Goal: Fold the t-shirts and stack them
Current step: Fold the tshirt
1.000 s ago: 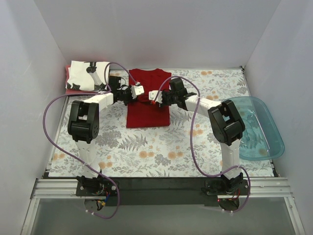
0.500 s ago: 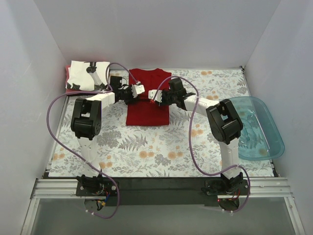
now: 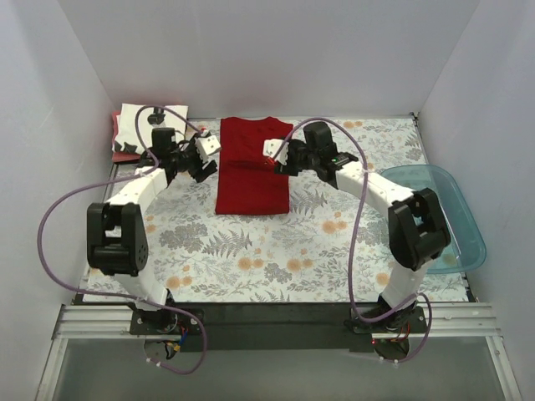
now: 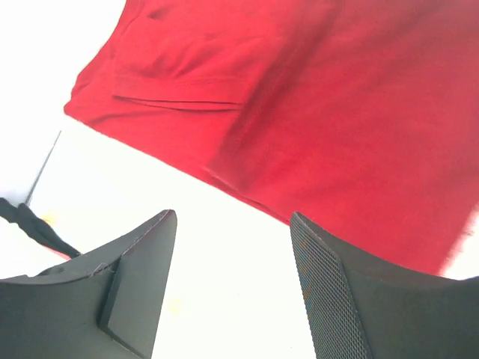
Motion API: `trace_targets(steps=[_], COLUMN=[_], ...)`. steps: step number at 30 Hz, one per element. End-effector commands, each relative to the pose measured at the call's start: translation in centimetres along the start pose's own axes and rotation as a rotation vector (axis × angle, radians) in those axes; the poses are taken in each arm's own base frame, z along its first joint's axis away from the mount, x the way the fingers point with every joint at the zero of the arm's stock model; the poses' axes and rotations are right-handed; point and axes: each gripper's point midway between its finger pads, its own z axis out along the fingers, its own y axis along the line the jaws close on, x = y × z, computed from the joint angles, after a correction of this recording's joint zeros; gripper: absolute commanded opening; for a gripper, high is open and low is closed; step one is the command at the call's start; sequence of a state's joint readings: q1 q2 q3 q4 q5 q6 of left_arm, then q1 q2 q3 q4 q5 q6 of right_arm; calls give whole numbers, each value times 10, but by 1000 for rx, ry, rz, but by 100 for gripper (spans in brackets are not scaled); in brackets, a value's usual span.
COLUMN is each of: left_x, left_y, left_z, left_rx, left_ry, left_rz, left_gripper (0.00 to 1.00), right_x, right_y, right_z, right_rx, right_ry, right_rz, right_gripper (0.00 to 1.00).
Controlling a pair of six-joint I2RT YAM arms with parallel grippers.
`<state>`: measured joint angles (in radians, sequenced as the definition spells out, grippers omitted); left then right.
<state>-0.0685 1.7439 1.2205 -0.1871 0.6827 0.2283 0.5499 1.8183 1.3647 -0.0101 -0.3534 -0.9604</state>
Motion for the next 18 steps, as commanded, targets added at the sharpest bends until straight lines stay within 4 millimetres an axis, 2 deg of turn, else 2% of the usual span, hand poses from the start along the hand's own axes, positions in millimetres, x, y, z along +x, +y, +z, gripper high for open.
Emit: trace_targets(steps=[1, 4, 5, 8, 14, 18], left_x=[4, 7, 16, 26, 49, 65], left_y=[-70, -94, -108, -120, -129, -136], left_z=[-16, -21, -21, -18, -4, 5], left_rx=[159, 210, 237, 254, 274, 288], left_ry=[-47, -73, -64, -53, -16, 11], left_rz=[-41, -11, -16, 18, 30, 52], left_gripper=[61, 61, 61, 61, 61, 61], right_x=[-13, -8, -8, 6, 32, 45], right_y=[51, 91, 98, 125, 149, 163], right_z=[-17, -17, -16, -5, 14, 16], right_rx=[-160, -265, -286, -341, -400, -431], right_ry=[-64, -45, -42, -3, 55, 83], right_rz=[69, 52, 39, 16, 36, 29], right_gripper=[57, 53, 52, 52, 47, 47])
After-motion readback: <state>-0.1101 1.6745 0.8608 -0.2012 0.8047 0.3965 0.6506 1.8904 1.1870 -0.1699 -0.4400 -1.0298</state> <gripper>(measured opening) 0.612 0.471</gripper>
